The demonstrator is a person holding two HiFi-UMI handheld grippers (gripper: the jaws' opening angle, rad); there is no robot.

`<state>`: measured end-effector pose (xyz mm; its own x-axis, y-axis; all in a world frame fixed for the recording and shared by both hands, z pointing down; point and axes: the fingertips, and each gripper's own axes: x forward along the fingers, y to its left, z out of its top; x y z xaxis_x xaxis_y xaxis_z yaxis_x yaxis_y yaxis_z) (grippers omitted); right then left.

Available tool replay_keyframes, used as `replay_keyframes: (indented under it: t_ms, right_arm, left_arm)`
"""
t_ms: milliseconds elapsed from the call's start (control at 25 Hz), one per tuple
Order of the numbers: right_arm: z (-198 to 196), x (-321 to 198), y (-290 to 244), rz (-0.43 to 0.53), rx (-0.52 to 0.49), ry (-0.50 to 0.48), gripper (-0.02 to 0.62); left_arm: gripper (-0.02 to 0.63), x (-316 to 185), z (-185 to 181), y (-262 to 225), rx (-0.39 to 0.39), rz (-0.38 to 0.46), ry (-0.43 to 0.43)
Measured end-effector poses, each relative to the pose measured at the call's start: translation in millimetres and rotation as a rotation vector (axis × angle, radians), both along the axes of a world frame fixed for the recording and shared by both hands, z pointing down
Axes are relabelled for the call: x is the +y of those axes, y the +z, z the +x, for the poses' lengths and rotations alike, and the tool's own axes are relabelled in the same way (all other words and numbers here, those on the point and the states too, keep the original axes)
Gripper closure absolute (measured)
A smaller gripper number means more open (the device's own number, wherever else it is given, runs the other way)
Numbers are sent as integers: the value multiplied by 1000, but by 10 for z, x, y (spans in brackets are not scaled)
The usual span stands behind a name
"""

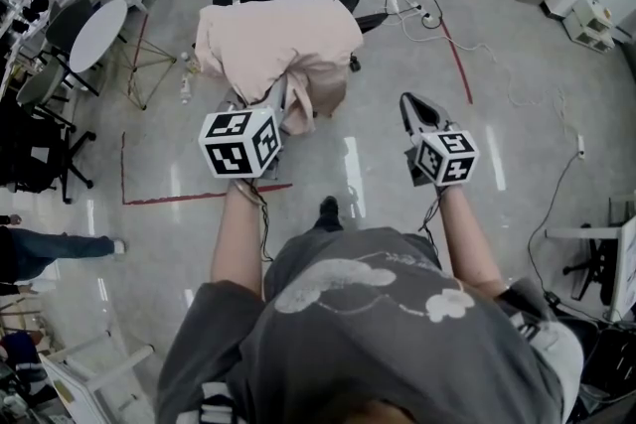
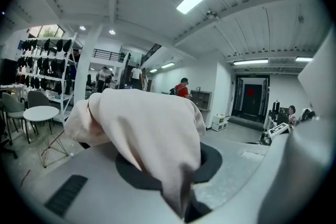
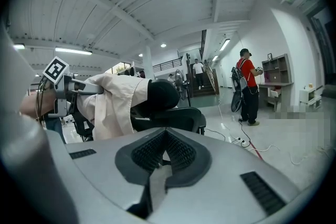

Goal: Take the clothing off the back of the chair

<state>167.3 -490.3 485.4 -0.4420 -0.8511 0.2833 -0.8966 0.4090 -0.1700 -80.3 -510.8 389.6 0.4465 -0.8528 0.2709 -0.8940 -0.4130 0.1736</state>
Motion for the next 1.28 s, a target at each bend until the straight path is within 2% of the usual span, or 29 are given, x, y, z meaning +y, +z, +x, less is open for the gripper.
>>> replay_keyframes:
  t_ms: [280, 760, 1280]
  right_arm:
    - [45, 337, -19, 5, -10, -21, 601]
    - [-2, 1033, 70, -11, -22, -73, 601]
    - [162, 1627, 60, -13, -53, -84, 601]
  left_arm:
    - [541, 447, 77, -109, -6, 14, 6]
    - [541, 1251, 126, 5, 4, -5, -25]
    - [540, 2058, 222, 91, 22, -43, -58]
